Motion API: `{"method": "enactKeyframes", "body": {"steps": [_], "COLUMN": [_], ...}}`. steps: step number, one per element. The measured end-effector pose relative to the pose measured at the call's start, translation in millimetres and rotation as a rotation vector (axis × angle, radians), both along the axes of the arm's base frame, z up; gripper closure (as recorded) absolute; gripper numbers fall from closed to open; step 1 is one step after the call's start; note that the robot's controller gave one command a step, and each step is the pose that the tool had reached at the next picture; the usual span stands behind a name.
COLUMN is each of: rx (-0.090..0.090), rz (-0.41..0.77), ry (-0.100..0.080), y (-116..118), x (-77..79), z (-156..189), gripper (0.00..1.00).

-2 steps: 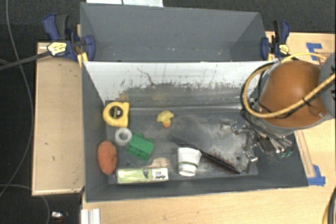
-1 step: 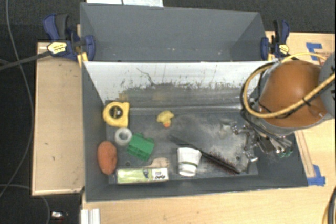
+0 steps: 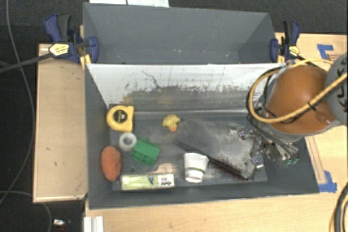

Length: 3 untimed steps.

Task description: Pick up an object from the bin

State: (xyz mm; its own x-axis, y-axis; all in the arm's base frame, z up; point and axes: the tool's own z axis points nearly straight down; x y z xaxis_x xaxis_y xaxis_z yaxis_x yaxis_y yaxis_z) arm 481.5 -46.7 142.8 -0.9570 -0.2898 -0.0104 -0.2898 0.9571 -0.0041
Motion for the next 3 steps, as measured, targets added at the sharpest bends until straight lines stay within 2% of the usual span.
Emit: {"method": "enactKeyframes", "body": {"steps": [1, 2, 3], "rx": [0.002, 0.002, 0.001], "rz": [-0.066, -0.140, 0.010], "ry": [0.004, 0.004, 0.003], "y": [6, 3, -9], "x": [-1.9, -0.8, 3.0], "z": [-23, -37, -73], "gripper": [0.00, 0.00, 1.00]}}
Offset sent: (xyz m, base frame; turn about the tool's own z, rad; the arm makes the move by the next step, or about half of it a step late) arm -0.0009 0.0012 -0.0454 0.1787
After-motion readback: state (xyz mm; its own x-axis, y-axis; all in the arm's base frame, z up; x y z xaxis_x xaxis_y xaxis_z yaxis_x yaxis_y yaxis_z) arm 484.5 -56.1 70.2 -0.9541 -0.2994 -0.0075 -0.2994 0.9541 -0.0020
